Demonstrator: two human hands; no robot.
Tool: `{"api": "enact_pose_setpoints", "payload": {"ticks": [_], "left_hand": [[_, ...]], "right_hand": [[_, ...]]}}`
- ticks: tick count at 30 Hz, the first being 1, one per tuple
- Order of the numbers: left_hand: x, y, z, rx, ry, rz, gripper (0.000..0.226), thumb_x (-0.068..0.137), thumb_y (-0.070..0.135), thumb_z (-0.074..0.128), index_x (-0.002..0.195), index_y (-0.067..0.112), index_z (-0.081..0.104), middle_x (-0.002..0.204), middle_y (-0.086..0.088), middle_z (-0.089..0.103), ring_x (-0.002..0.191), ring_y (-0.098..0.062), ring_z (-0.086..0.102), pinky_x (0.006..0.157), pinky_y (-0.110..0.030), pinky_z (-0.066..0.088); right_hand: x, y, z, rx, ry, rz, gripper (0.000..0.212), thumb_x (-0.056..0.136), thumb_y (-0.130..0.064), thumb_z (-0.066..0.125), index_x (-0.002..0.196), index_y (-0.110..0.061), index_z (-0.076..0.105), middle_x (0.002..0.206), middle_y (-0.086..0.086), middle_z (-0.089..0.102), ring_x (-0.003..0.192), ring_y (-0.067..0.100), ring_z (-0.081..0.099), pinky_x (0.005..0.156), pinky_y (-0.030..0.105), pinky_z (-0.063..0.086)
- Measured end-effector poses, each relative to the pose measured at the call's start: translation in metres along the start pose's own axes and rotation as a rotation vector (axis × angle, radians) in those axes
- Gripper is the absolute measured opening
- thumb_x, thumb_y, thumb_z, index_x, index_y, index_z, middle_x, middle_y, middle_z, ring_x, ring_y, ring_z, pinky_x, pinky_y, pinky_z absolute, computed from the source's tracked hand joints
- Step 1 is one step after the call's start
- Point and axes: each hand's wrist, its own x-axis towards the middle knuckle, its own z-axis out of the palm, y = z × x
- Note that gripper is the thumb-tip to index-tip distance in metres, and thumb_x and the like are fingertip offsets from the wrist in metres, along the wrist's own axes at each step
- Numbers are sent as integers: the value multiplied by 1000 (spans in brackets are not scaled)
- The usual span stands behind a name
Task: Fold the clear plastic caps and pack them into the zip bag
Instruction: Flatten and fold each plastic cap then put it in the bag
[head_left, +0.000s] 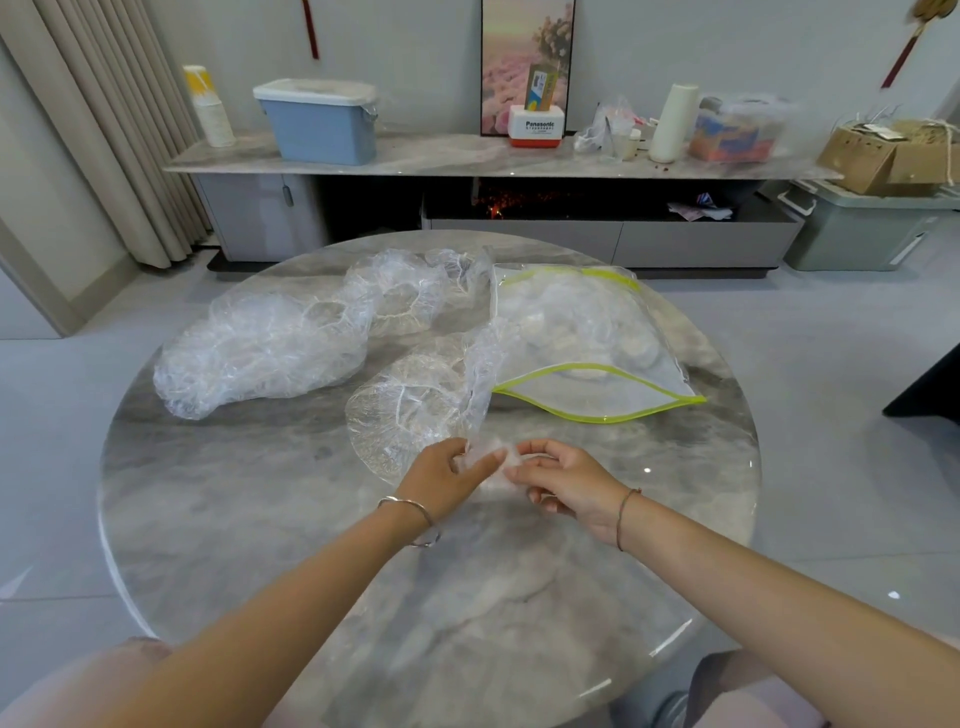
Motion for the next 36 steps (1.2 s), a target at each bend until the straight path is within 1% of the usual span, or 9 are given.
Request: {"api": "enact_pose_setpoints", "payload": {"ticks": [6, 10, 13, 17, 21, 24, 28, 32, 36], "left_hand": [[1, 14, 16, -279, 79, 59, 23, 75, 23, 78, 78, 4, 67, 72, -2, 65, 64, -8, 52, 61, -17, 41], [14, 27, 22, -215, 91, 199, 12, 79, 21, 75, 86, 20, 64, 83, 11, 65, 72, 2, 54, 66, -9, 40], [35, 34, 26, 6, 123, 329, 31, 86, 19, 65, 116, 20, 58, 111, 12, 59, 98, -4, 50, 82, -6, 35], [67, 36, 33, 396, 181, 516, 60, 84, 11, 59, 140, 18, 39, 143, 1, 40, 129, -21, 33, 108, -27, 26], [101, 30, 44, 852, 174, 524, 71, 88, 29, 60, 148, 23, 23, 156, 0, 18, 143, -25, 15, 117, -35, 3], [126, 25, 46, 1040, 275, 618, 54, 65, 17, 84, 116, 15, 66, 129, -7, 58, 124, -33, 50, 112, -45, 26], [141, 17, 41, 1073, 344, 681, 48, 50, -3, 87, 93, 12, 72, 114, -8, 67, 117, -36, 56, 108, -46, 23], [138, 21, 35, 1079, 311, 666, 48, 54, -1, 86, 97, 12, 72, 119, -11, 65, 119, -37, 54, 107, -46, 23], [128, 16, 33, 1069, 249, 590, 52, 80, 41, 68, 125, 17, 58, 134, -12, 54, 129, -34, 42, 109, -45, 19]], "right_hand": [[-7, -1, -13, 93, -47, 145, 29, 82, -11, 70, 106, -17, 55, 77, -2, 63, 47, 5, 54, 42, 15, 40], [0, -8, -29, 177, 87, -25, 19, 82, 3, 66, 88, -12, 57, 80, 9, 67, 59, 10, 66, 59, 18, 55], [20, -6, -55, -177, 282, -299, 22, 83, 6, 64, 86, -16, 62, 91, 1, 65, 82, 12, 63, 76, 22, 51], [49, 7, -84, -631, 286, -507, 41, 89, 2, 54, 127, -12, 53, 133, 0, 52, 127, 14, 46, 104, 18, 32], [91, 17, -97, -997, 242, -482, 53, 96, -17, 49, 145, -13, 30, 154, 3, 26, 141, 19, 25, 112, 20, 18], [117, 17, -102, -1293, 319, -372, 54, 98, -38, 26, 148, -19, 24, 156, 1, 20, 143, 21, 17, 114, 31, 12], [139, 8, -101, -1433, 412, -271, 88, 75, -58, -14, 150, -24, 16, 158, -7, 9, 146, 26, -8, 112, 36, -10], [165, -11, -111, -1543, 409, -81, 56, 99, -47, 9, 151, -26, 11, 159, -8, 1, 144, 28, -14, 114, 44, -10], [154, -17, -110, -1435, 412, -146, 53, 101, -44, 18, 151, -27, 12, 159, -7, 0, 146, 24, -8, 116, 42, -5]]}}
